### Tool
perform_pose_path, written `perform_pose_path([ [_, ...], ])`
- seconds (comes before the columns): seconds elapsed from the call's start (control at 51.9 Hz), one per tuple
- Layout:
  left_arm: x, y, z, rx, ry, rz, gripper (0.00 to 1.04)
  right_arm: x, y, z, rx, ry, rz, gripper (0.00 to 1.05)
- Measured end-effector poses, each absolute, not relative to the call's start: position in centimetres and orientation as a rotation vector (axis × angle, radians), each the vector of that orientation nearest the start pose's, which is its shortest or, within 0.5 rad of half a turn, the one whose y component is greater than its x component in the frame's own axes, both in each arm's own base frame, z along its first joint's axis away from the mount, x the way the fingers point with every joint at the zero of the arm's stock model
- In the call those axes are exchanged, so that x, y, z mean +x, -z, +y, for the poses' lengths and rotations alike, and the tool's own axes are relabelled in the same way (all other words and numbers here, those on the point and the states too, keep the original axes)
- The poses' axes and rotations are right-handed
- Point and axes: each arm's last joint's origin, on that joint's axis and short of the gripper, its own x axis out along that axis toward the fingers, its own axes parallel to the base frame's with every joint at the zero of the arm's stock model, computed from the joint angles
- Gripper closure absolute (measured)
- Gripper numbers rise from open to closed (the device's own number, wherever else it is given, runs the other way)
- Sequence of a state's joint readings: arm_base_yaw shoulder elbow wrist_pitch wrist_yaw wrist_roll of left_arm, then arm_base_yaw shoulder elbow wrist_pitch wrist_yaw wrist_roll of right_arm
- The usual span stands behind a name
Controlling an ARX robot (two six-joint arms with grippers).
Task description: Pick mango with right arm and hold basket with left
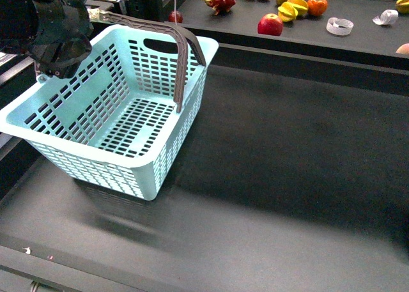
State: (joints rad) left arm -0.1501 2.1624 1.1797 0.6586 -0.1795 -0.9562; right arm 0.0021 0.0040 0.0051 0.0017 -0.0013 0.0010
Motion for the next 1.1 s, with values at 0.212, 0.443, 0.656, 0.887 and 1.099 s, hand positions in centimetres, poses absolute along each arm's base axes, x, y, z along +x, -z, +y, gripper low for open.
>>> perform_pose_path([
  [0.212,47.0,-11.7,-6.3,-0.908,-0.191,0.284,0.06,9.8,-16.5,0.0,0.001,-0.003,-0.003,0.08],
  [0.443,49.4,-11.0,-6.8,-0.905,-0.195,0.298,0.06,9.8,-16.5,0.0,0.001,-0.003,-0.003,0.08],
  [0.656,50.5,-11.0,-7.3,-0.910,-0.177,0.296,0.20,9.8,-16.5,0.0,0.001,-0.003,-0.003,0.08],
  [0.887,50.5,-11.0,-7.7,-0.903,-0.163,0.311,0.61,9.8,-16.5,0.0,0.001,-0.003,-0.003,0.08],
  [1.099,49.7,-11.4,-8.2,-0.976,-0.153,0.337,0.90,9.8,-16.5,0.0,0.001,-0.003,-0.003,0.08],
])
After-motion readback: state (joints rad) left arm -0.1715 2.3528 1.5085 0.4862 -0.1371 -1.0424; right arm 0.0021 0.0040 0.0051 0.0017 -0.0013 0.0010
